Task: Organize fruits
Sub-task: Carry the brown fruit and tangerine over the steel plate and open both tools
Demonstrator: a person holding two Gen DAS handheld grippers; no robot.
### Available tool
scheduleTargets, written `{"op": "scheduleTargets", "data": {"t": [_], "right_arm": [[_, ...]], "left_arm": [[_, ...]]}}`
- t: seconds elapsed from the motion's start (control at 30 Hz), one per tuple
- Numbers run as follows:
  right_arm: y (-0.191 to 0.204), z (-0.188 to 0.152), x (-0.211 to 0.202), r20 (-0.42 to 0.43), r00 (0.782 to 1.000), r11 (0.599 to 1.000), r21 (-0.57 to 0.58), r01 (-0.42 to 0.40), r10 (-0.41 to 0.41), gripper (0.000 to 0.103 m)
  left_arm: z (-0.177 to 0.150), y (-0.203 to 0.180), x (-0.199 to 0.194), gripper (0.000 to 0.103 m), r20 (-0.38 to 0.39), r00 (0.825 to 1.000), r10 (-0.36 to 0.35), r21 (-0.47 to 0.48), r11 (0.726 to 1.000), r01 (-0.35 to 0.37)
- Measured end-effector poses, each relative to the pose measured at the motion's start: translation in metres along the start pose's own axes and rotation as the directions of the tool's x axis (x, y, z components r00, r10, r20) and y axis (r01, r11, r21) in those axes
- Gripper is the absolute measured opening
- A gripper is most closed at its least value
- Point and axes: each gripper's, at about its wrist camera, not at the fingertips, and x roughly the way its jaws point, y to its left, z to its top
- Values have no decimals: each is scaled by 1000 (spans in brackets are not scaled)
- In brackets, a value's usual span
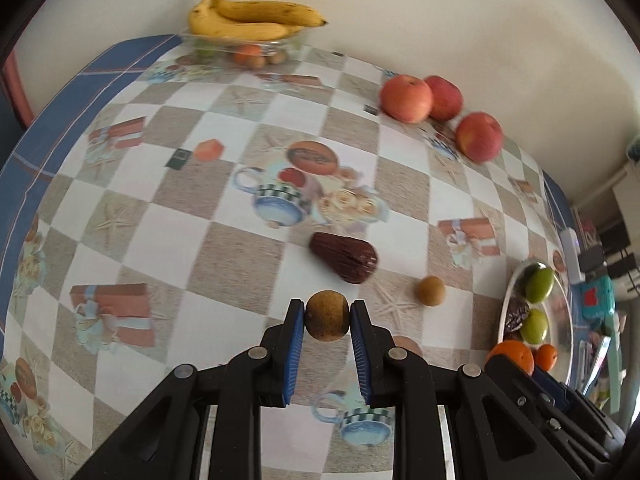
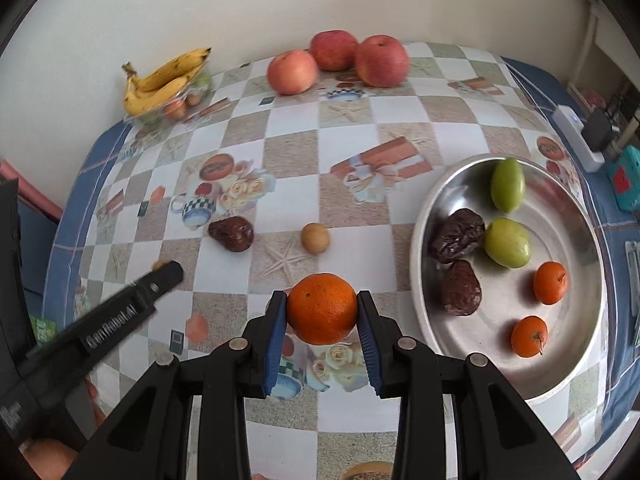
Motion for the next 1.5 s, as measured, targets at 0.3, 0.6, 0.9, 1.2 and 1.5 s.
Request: {"op": "scheduleTargets", "data": {"t": [0.3, 0.6, 0.9, 1.2, 1.5], "right_arm": [[-23, 7, 1, 10, 1000, 998, 56, 21, -21, 36], [-56, 9, -4, 17, 999, 987, 152, 45, -48, 36], [-102, 8, -17, 31, 991, 962, 246, 119, -130, 36], [-138, 4, -29, 43, 984, 940, 308, 149, -170, 37], [-147, 0, -28, 28, 984, 934, 320, 158, -176, 37]], "left_arm": [[-6, -36, 4, 25, -5, 1000, -20, 110, 994, 21], [-20, -73, 5, 25, -20, 997, -71, 231, 970, 74], [-38, -119, -1, 25, -29, 984, -178, 343, 922, 177], [-65, -167, -3, 25, -50, 971, -233, 476, 849, 228], [-81, -185, 4, 26, -69, 973, -220, 545, 809, 221]]}}
